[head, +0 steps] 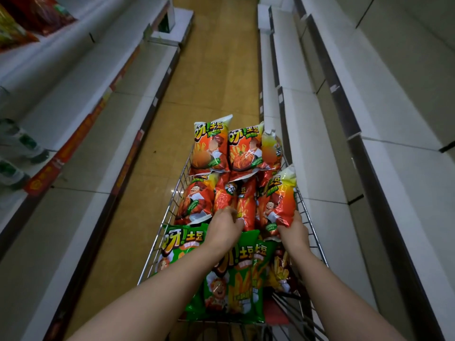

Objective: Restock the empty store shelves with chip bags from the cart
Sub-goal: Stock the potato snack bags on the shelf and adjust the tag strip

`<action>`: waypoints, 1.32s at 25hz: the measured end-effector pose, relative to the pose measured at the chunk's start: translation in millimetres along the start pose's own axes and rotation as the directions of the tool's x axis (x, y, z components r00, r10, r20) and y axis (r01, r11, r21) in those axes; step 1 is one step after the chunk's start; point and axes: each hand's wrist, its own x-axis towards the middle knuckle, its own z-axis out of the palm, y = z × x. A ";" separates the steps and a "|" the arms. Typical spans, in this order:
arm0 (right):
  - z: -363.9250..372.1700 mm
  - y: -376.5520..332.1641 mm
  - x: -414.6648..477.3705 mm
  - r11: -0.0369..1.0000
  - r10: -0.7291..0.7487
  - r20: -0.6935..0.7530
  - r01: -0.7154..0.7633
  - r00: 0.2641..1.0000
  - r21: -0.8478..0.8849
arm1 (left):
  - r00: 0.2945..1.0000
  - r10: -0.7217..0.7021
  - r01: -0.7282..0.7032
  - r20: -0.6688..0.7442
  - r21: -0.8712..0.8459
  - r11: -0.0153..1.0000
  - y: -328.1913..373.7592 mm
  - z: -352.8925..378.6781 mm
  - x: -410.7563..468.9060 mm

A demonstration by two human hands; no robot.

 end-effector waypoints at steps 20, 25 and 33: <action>-206.8 -26.6 -280.7 0.738 -0.443 -0.025 0.380 0.896 0.557 | 0.871 0.487 -0.360 -0.066 -0.762 0.539 117.9 -43.6 -217.1; -258.3 -16.0 -404.4 0.698 -0.489 -0.409 0.627 0.771 0.347 | 0.750 0.654 -0.437 -0.100 -0.817 0.376 151.3 -57.5 -339.0; -348.8 52.9 -590.5 0.677 -0.327 -0.768 0.703 0.551 0.217 | 0.452 0.883 -0.380 0.128 -0.868 0.320 212.2 -39.3 -532.0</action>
